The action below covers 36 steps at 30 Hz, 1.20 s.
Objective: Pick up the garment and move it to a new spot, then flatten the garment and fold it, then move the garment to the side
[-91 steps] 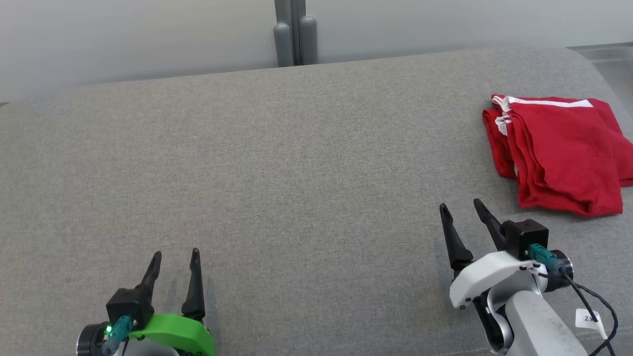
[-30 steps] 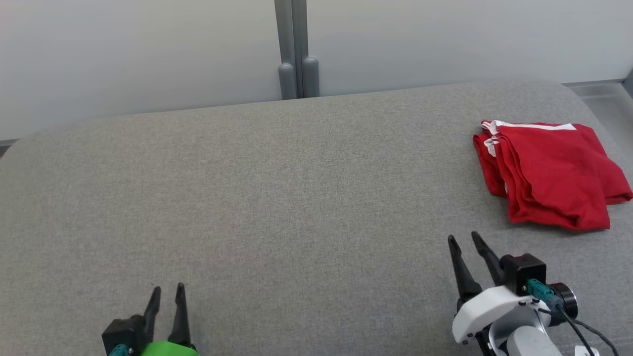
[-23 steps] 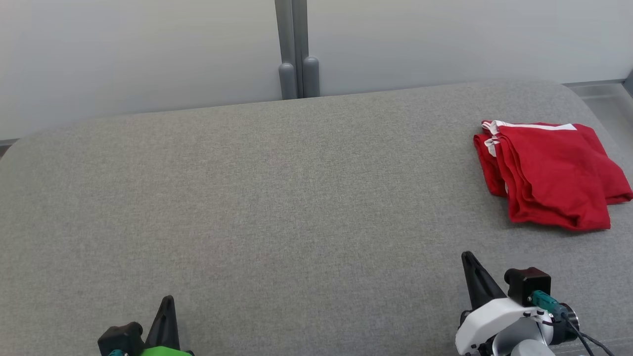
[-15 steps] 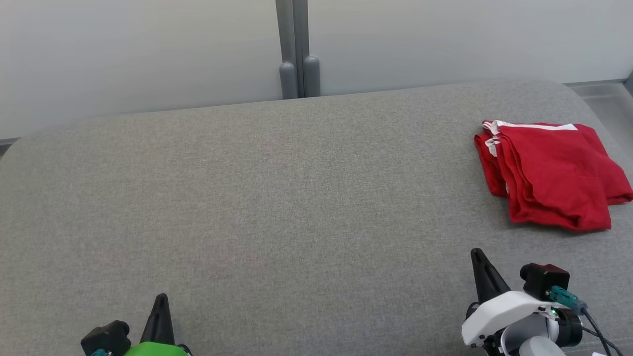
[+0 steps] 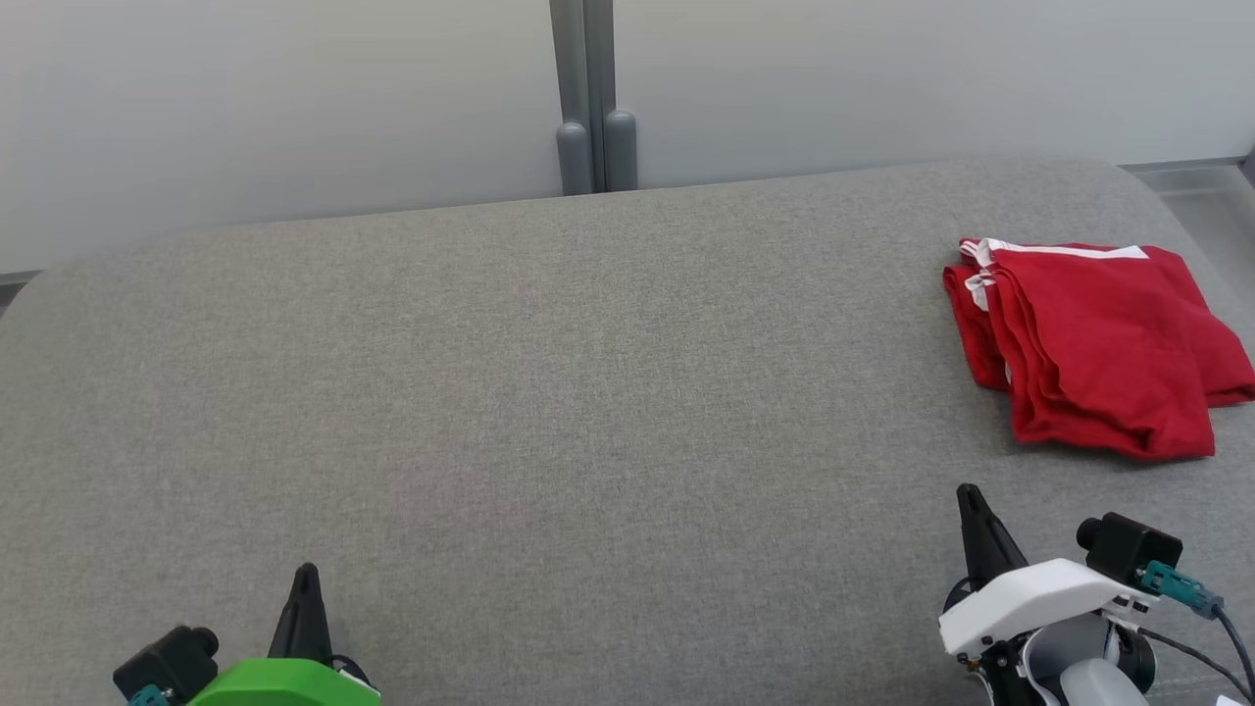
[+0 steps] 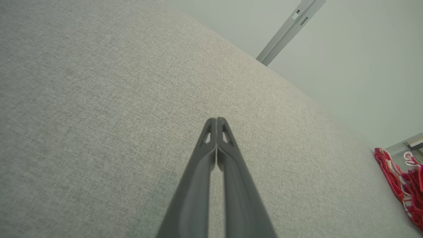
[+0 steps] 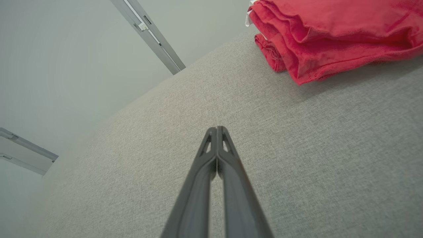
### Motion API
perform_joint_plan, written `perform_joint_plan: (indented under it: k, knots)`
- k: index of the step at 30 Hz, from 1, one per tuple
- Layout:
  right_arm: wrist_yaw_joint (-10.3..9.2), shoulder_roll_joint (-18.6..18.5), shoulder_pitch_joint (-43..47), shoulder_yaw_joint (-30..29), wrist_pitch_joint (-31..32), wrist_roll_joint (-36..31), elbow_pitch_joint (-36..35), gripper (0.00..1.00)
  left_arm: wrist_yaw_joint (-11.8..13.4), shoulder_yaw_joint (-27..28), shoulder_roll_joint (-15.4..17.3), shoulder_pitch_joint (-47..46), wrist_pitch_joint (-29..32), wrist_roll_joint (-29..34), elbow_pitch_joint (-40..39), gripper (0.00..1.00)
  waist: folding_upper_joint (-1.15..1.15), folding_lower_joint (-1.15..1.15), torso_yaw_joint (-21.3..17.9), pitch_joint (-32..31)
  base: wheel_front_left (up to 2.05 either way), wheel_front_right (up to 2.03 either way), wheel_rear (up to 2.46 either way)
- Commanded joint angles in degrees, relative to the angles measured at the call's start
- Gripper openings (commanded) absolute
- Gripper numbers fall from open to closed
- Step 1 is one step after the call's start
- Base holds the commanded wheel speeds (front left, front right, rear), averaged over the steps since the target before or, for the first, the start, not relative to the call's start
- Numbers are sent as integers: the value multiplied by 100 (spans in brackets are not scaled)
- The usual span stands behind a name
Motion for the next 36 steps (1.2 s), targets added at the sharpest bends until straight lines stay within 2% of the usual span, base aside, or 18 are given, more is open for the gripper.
perform_joint_plan:
  k: [1, 21, 36]
  knots:
    - [-2, -19, -102, -49, 54, 268, -134, 0, -32, 42, 29, -186, 55, -252, -120, 0, 0, 0, 2, 1, 0, 0, 0]
    - [-3, -28, -105, -284, 471, 1889, -364, 0, -122, 177, 43, -326, 456, -1763, -347, 0, 0, 0, 29, 16, 0, 0, 0]
    - [-3, -34, -105, -423, 719, 2842, -497, 0, -174, 254, 51, -402, 690, -2666, -476, 0, 0, 0, 48, 26, 0, 0, 0]
